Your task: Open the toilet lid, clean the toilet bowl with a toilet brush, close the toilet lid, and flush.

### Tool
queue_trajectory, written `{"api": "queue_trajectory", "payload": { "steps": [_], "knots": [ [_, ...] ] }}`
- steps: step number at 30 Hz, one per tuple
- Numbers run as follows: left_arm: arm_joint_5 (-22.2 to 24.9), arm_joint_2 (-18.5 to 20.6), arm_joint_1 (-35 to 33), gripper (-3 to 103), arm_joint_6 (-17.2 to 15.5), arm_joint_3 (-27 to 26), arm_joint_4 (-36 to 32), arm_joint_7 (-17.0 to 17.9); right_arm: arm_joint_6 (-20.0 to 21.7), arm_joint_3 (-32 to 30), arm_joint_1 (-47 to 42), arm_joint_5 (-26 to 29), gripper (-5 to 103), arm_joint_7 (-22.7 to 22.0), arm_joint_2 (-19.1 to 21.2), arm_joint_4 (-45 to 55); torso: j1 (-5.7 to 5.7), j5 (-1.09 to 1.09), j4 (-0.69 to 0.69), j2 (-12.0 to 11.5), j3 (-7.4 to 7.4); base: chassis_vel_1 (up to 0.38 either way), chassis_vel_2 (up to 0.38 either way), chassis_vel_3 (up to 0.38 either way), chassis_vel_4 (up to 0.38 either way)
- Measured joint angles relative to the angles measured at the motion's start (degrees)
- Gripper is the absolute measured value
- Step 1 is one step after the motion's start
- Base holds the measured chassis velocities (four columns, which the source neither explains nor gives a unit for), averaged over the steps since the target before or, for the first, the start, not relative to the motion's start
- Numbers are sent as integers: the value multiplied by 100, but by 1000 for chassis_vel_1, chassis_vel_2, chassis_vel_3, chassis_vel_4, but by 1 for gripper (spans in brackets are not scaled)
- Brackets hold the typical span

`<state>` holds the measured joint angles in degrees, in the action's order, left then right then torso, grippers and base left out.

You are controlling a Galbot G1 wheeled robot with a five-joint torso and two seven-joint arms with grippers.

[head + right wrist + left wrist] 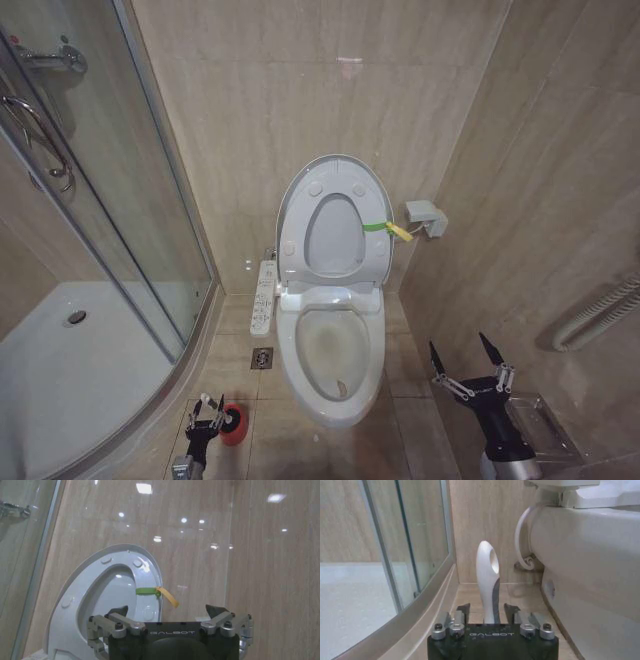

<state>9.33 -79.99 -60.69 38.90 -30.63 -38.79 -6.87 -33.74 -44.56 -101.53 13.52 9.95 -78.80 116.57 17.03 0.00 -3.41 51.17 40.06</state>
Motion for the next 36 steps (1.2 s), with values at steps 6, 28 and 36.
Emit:
{"api": "queue_trajectory", "payload": {
  "steps": [6, 28, 36],
  "knots": [
    [5, 4, 3, 28, -10, -3, 12, -43, 0, 0, 0, 0, 100, 0, 0, 0, 0, 0, 0, 0, 0, 0, 0, 0, 0],
    [300, -87, -81, 18, 79, -93, -94, -176, 0, 0, 0, 0, 100, 0, 0, 0, 0, -1, 0, 0, 0, 0, 0, 0, 0],
    [294, -159, -422, 18, -65, -79, -643, -97, 0, 0, 0, 0, 100, 0, 0, 0, 0, -1, 0, 0, 0, 0, 0, 0, 0]
  ]
}}
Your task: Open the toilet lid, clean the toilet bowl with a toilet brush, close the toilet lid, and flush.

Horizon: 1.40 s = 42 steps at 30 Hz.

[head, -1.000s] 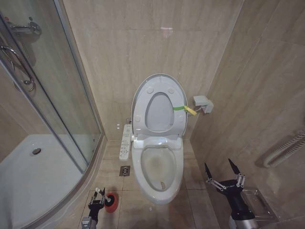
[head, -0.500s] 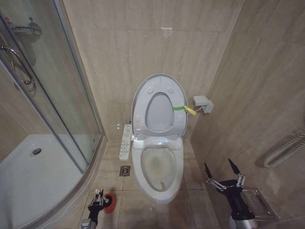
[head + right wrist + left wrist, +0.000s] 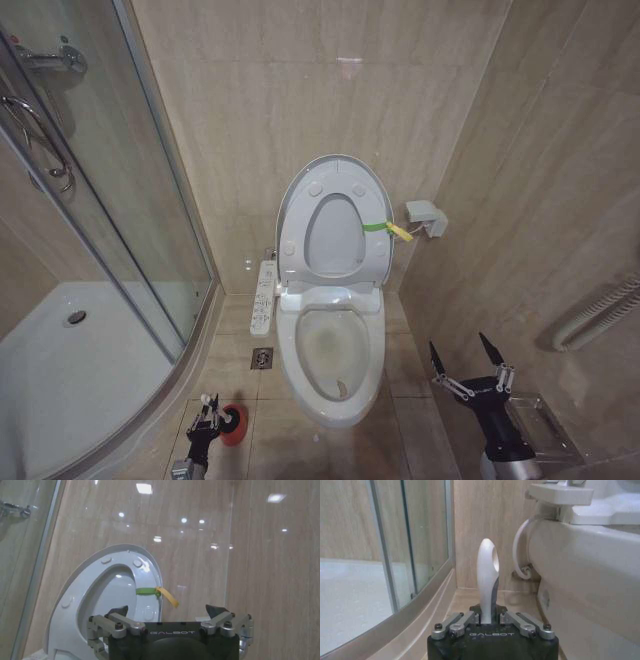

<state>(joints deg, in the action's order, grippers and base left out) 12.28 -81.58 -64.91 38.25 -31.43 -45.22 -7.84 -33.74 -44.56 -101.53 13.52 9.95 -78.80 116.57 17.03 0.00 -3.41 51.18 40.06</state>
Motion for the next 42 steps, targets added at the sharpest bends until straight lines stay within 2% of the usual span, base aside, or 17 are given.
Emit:
{"api": "queue_trajectory", "payload": {
  "steps": [19, 32, 42],
  "knots": [
    [4, -27, -883, 18, -446, -9, -1539, 216, 0, 0, 0, 0, 100, 0, 0, 0, 0, 0, 0, 0, 0, 0, 0, 0, 0],
    [-102, -124, -1522, 18, -844, -34, -2980, 347, 0, 0, 0, 0, 100, 0, 0, 0, 0, 0, 0, 0, 0, 0, 0, 0, 0],
    [-301, -151, -2231, 18, -1378, 33, -4430, 608, 0, 0, 0, 0, 100, 0, 0, 0, 0, 0, 0, 0, 0, 0, 0, 0, 0]
  ]
}}
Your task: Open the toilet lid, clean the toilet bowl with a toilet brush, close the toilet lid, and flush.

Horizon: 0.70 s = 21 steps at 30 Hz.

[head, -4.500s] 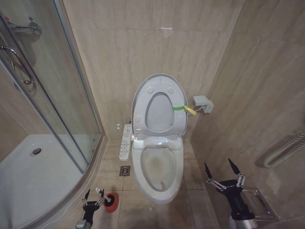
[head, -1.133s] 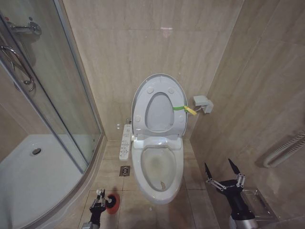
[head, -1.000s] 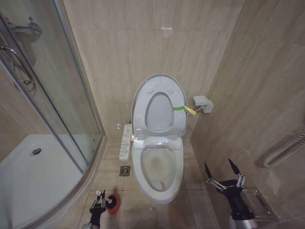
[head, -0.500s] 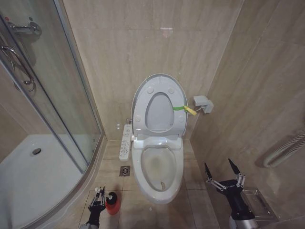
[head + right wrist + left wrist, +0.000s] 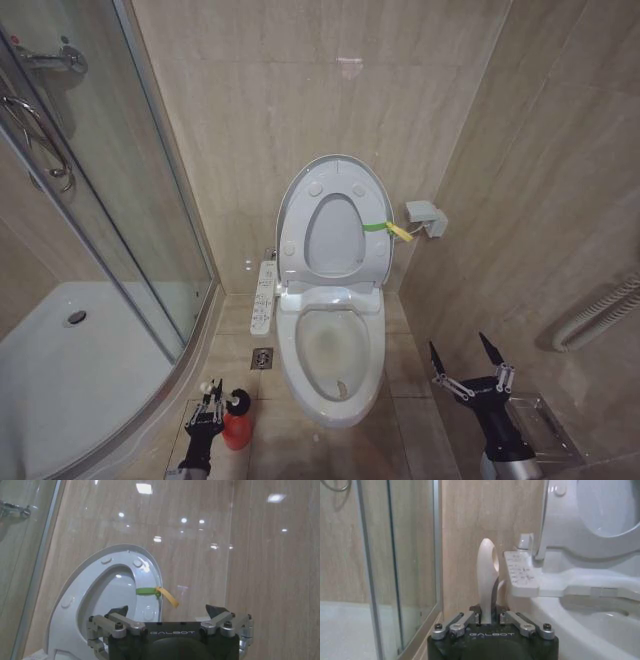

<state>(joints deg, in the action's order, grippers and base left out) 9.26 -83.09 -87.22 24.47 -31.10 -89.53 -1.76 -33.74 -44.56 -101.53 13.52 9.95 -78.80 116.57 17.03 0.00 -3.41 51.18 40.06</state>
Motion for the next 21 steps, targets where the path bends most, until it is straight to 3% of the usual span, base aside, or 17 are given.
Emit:
{"api": "queue_trajectory", "payload": {
  "steps": [12, 21],
  "knots": [
    [-56, -4, -1014, 18, -882, 264, -2286, 189, 0, 0, 0, 0, 100, 0, 0, 0, 0, 1, 0, 0, 0, 0, 0, 0, 0],
    [-204, -55, -1462, 18, -1283, 448, -3193, 259, 0, 0, 0, 0, 100, 0, 0, 0, 0, 0, 1, 0, 0, 0, 0, 0, 0]
  ]
}}
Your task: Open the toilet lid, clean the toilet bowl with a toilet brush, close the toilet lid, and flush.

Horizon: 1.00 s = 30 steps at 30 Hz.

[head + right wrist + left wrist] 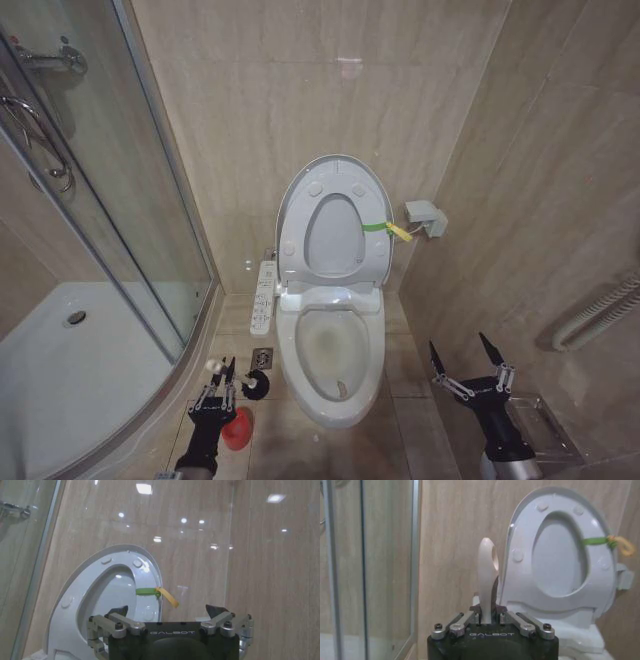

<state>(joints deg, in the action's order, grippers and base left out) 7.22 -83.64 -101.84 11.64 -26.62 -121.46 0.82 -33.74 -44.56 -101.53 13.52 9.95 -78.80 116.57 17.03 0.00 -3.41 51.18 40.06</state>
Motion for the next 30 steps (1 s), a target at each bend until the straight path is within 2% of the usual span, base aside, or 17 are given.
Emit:
{"api": "queue_trajectory", "payload": {
  "steps": [5, 10, 11, 15, 16, 19, 23, 30],
  "knots": [
    [-136, -47, -308, 18, -28, 66, -601, -6, 0, 0, 0, 0, 100, 0, 0, 0, 0, 0, 0, 0, 0, 0, 0, 0, 0],
    [-141, -18, -324, 18, -62, 39, -847, -59, 0, 0, 0, 0, 100, 0, 0, 0, 0, 1, 0, 0, 0, 0, 0, 0, 0],
    [-78, 32, -244, 18, -66, -4, -866, -162, 0, 0, 0, 0, 100, 0, 0, 0, 0, 0, 0, 0, 0, 0, 0, 0, 0],
    [349, 268, 369, 18, -150, -244, -498, -602, 0, 0, 0, 0, 100, 1, 0, 0, 0, -3, 0, 0, 0, 0, 0, 0, 0],
    [349, 268, 369, 18, -150, -244, -498, -602, 0, 0, 0, 0, 100, 1, 0, 0, 0, -3, 0, 0, 0, 0, 0, 0, 0],
    [709, 608, 867, 18, -220, -343, -194, -917, 0, 0, 0, 0, 100, 0, 0, 0, 0, -2, -1, 0, 1, 0, 0, 0, 0],
    [896, 826, 1222, 18, -333, -331, -146, -1095, 0, 0, 0, 0, 100, 0, 0, 0, 1, 0, -1, 0, 0, 0, 0, 0, 0],
    [940, 923, 1484, 18, -452, -185, -99, -1397, 0, 0, 0, 0, 100, 0, 0, 0, 0, 0, 0, 0, 1, 0, 0, 0, 0]
  ]
}}
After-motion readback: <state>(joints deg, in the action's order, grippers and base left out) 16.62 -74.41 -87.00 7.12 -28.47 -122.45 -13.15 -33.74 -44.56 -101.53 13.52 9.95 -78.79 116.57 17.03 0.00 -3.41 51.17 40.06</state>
